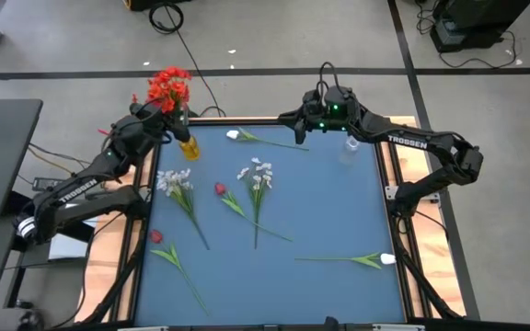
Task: Sort flowers into vase by color
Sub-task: Put the red flowers into the yellow transparent flower vase
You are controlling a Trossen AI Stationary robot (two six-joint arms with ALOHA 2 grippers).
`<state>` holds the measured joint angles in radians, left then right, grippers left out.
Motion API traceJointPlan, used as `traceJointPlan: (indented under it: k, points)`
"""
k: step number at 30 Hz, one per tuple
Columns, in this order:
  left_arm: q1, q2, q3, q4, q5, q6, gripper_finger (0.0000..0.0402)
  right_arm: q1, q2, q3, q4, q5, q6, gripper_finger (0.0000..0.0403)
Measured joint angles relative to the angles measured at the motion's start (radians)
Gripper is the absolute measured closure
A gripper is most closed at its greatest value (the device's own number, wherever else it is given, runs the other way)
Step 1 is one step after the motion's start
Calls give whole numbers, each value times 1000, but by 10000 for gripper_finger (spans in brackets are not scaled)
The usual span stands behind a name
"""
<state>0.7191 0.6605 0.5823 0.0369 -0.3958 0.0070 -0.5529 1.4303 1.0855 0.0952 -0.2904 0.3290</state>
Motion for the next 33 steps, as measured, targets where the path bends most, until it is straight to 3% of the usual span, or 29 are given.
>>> traceJointPlan:
  k: [5, 18, 25, 29, 33]
  points:
    - [17, 0, 0, -37, 0, -39, 390, -14, 0, 0, 1, -16, 0, 318]
    - [19, 0, -1, -148, 0, -125, 331, -3, 0, 0, 1, -19, 45, 318]
    - [17, 0, 64, -418, 0, -192, 226, 23, 0, 0, -40, -1, 122, 292]
    - [17, 0, 137, -625, 1, -241, 160, 63, 1, 0, -125, 76, 133, 269]
    - [17, 0, 209, -771, 1, -255, 122, 113, 13, -1, -198, 163, 143, 260]
